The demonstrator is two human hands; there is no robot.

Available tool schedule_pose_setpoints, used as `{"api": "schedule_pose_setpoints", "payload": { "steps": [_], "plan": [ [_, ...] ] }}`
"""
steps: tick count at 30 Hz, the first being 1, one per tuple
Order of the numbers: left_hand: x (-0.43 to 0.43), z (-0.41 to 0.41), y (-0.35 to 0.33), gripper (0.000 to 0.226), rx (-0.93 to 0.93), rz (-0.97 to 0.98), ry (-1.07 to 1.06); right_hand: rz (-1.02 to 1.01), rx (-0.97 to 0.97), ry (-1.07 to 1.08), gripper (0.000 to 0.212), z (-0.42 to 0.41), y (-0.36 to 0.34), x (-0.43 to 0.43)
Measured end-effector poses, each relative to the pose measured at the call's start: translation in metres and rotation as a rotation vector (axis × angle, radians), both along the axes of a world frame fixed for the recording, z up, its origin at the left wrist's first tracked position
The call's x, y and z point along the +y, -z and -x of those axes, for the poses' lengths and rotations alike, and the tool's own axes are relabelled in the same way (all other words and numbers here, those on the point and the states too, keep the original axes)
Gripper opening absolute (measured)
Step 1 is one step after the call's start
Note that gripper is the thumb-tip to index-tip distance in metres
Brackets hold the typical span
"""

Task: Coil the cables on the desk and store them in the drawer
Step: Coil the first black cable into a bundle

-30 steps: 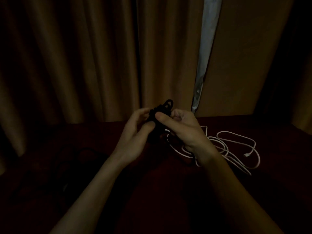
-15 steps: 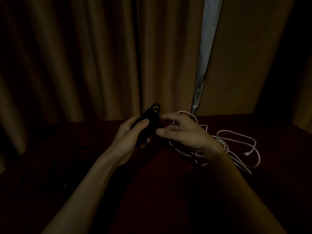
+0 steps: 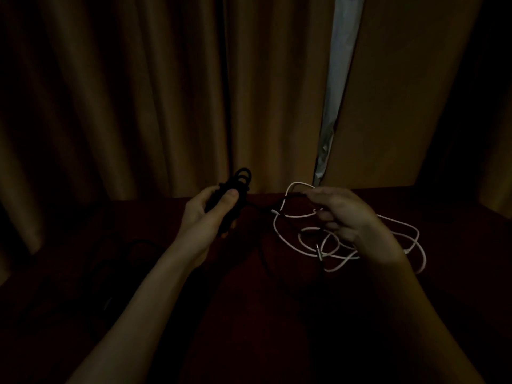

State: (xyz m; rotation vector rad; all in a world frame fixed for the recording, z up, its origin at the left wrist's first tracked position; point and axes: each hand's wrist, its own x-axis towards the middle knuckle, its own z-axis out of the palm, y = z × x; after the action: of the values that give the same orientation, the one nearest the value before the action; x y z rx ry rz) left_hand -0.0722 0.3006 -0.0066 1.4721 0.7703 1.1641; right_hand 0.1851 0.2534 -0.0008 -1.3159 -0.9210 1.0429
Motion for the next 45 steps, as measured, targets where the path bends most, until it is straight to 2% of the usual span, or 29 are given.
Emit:
{"api": "schedule_pose_setpoints", "payload": {
  "steps": [3, 5, 8, 10, 12, 15, 17, 19, 20, 23, 25, 28, 32, 35, 38, 41, 45],
  "plan": [
    [0.006, 0.002, 0.004, 0.032, 0.016, 0.013, -0.075, 0.054, -0.072, 0.189, 0.008, -0.007, 0.008, 0.002],
    [0.008, 0.001, 0.007, 0.032, 0.040, 0.008, -0.100, 0.051, -0.201, 0.291, 0.014, -0.007, 0.014, 0.005],
    [0.007, -0.001, 0.008, 0.029, 0.057, -0.007, -0.125, 0.112, -0.592, 0.375, 0.018, -0.006, 0.016, 0.004],
    [0.009, 0.000, 0.007, 0.023, 0.049, -0.016, -0.152, 0.204, -0.783, 0.319, 0.024, -0.008, 0.009, -0.001],
    [0.011, 0.002, 0.007, 0.015, 0.034, -0.021, -0.178, 0.279, -0.800, 0.168, 0.033, -0.013, -0.002, -0.006],
    [0.012, 0.003, 0.008, 0.023, 0.034, -0.013, -0.177, 0.326, -0.836, 0.080, 0.044, -0.018, -0.008, -0.010],
    [0.010, -0.001, 0.010, 0.028, 0.047, 0.002, -0.170, 0.357, -0.973, 0.139, 0.041, -0.019, -0.003, -0.010],
    [0.010, -0.003, 0.013, 0.031, 0.062, 0.011, -0.166, 0.296, -1.064, 0.157, 0.028, -0.016, 0.003, -0.009],
    [0.010, -0.004, 0.014, 0.032, 0.069, 0.014, -0.163, 0.210, -1.035, 0.142, 0.021, -0.012, 0.004, -0.008],
    [0.008, -0.005, 0.015, 0.032, 0.077, 0.011, -0.127, -0.114, -0.679, 0.082, 0.017, 0.007, 0.002, -0.003],
    [0.004, -0.008, 0.015, 0.032, 0.070, -0.014, -0.078, -0.252, -0.520, -0.009, 0.018, 0.026, -0.003, -0.003],
    [-0.002, -0.012, 0.014, 0.039, 0.064, -0.048, -0.010, -0.345, -0.351, -0.197, 0.024, 0.053, -0.004, -0.002],
    [-0.003, -0.010, 0.013, 0.038, 0.016, -0.021, 0.045, -0.309, -0.144, -0.382, 0.024, 0.065, 0.010, 0.001],
    [-0.001, -0.007, 0.011, 0.034, -0.014, -0.011, 0.062, -0.196, -0.182, -0.543, 0.034, 0.057, 0.019, 0.003],
    [0.001, -0.004, 0.012, 0.038, 0.010, -0.032, 0.052, -0.104, -0.351, -0.637, 0.033, 0.048, 0.014, -0.002],
    [0.002, -0.003, 0.014, 0.037, 0.062, -0.056, 0.046, -0.176, -0.523, -0.494, 0.022, 0.045, 0.012, -0.002],
    [0.004, -0.004, 0.017, 0.034, 0.100, -0.060, 0.029, -0.230, -0.409, -0.302, 0.017, 0.034, 0.015, -0.004]
  ]
}}
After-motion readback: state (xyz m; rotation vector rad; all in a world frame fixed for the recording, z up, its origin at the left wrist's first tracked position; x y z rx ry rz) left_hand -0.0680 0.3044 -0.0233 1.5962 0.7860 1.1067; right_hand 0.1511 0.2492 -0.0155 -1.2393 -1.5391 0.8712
